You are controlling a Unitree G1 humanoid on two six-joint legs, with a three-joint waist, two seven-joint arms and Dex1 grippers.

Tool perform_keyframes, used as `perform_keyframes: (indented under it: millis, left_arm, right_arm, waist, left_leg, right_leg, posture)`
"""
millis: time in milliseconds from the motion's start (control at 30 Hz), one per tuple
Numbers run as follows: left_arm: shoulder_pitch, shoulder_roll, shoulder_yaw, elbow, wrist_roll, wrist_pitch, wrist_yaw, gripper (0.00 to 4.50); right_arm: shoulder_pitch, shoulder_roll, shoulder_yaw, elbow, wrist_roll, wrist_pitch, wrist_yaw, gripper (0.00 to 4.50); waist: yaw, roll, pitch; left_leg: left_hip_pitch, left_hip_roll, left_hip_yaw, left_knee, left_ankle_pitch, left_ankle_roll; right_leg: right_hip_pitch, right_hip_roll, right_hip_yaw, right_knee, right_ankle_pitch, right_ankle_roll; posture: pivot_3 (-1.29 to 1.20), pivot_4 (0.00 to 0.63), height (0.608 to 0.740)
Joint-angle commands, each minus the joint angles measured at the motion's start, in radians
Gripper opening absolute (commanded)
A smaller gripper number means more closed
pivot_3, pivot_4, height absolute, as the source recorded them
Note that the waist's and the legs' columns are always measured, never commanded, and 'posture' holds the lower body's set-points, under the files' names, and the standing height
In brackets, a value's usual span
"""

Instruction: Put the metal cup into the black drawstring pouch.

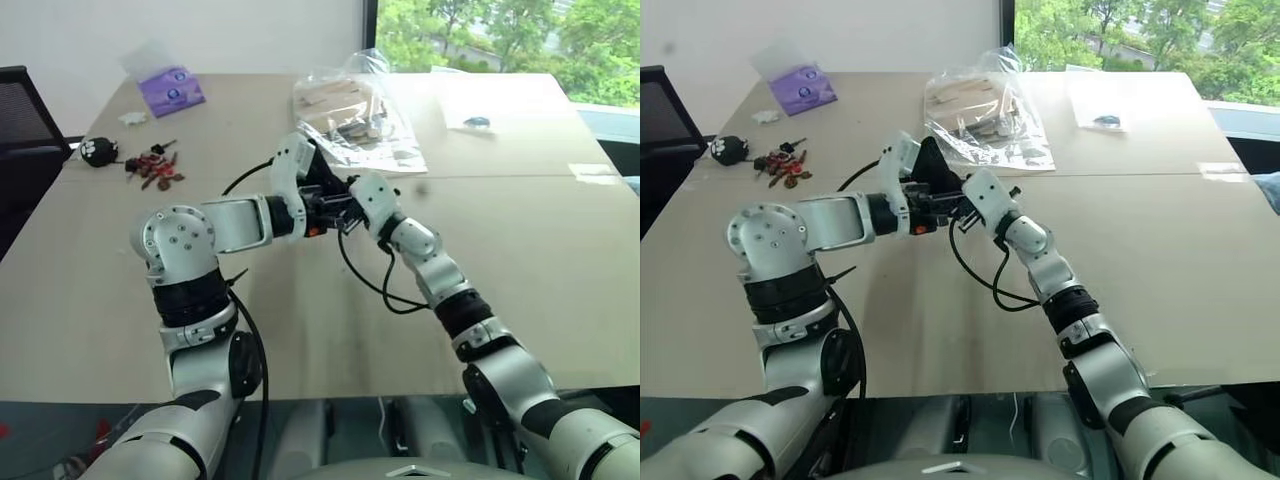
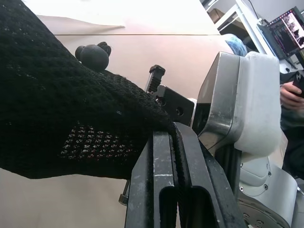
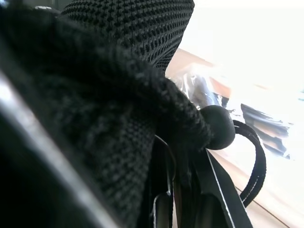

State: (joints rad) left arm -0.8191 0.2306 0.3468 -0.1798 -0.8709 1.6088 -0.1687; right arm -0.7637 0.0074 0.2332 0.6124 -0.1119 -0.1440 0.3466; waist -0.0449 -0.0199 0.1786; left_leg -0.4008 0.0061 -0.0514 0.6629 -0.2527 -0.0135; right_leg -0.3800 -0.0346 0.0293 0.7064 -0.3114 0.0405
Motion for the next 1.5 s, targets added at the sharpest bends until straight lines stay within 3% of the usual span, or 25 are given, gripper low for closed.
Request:
perform_keyframes:
  millis: [33,133,300,433,533,733,967,1500]
  left_arm:
    - [0.007,0.062,-0.08,-0.038,-0.006,-0.103,-0.119,0.0]
    - [0.015,0.103,-0.1,-0.01,0.009,-0.149,-0.159,0.0]
    - [0.014,0.155,-0.116,0.061,0.04,-0.216,-0.216,0.0]
    - [0.016,0.196,-0.139,0.113,0.071,-0.27,-0.263,0.0]
    - [0.014,0.217,-0.153,0.152,0.092,-0.319,-0.305,0.0]
    - [0.005,0.278,-0.154,0.217,0.109,-0.403,-0.415,0.0]
    - [0.007,0.342,-0.15,0.273,0.124,-0.47,-0.518,0.0]
    - [0.079,0.485,-0.176,0.169,0.122,-0.493,-0.654,0.0]
  right_arm:
    - [0.06,-0.013,-0.012,-0.212,0.083,0.192,0.106,0.03]
    - [0.099,-0.073,-0.019,-0.38,0.104,0.321,0.158,0.93]
    - [0.154,-0.16,-0.04,-0.705,0.17,0.547,0.215,3.23]
    - [0.178,-0.223,-0.105,-0.891,0.263,0.701,0.237,3.23]
    - [0.216,-0.27,-0.126,-1.008,0.315,0.771,0.25,4.41]
    - [0.356,-0.402,-0.167,-1.089,0.345,0.778,0.279,4.47]
    - [0.424,-0.439,-0.128,-1.032,0.307,0.702,0.264,4.47]
    - [0.141,-0.162,-0.004,-0.388,0.103,0.29,0.083,4.47]
  waist:
    - [0.001,0.0,0.0]
    - [0.004,0.0,0.0]
    - [0.006,0.0,0.0]
    - [0.005,0.0,0.0]
    - [0.007,0.0,0.0]
    - [0.008,0.0,0.0]
    - [0.004,0.0,0.0]
    - [0.002,0.0,0.0]
  left_leg:
    - [0.0,0.0,0.0,-0.001,0.0,0.0]
    - [-0.001,0.0,-0.001,-0.002,0.0,0.0]
    - [-0.001,-0.001,-0.001,-0.004,0.0,0.0]
    - [-0.001,0.0,-0.001,-0.01,0.0,0.0]
    - [-0.002,-0.001,-0.002,-0.012,0.0,0.0]
    - [-0.002,-0.001,-0.002,-0.012,0.0,0.0]
    - [-0.001,-0.001,-0.001,-0.011,0.0,0.0]
    - [-0.001,0.0,0.0,-0.011,0.0,0.0]
  right_leg:
    - [0.0,0.0,0.0,-0.001,0.0,0.0]
    - [0.0,0.0,-0.001,-0.003,0.0,0.0]
    - [0.0,0.0,-0.001,-0.007,0.0,0.0]
    - [0.0,0.0,-0.002,-0.01,0.0,0.0]
    - [0.0,-0.001,-0.002,-0.012,0.0,0.0]
    - [0.0,0.0,-0.002,-0.013,0.0,0.0]
    - [0.0,0.001,-0.001,-0.012,0.0,0.0]
    - [-0.001,0.001,-0.001,-0.011,0.0,0.0]
  posture:
    - [0.0,0.15,0.74]
    - [0.0,0.15,0.74]
    - [0.0,0.15,0.74]
    - [0.0,0.15,0.74]
    - [0.0,0.15,0.74]
    - [0.0,0.15,0.74]
    - [0.0,0.15,0.74]
    - [0.0,0.15,0.74]
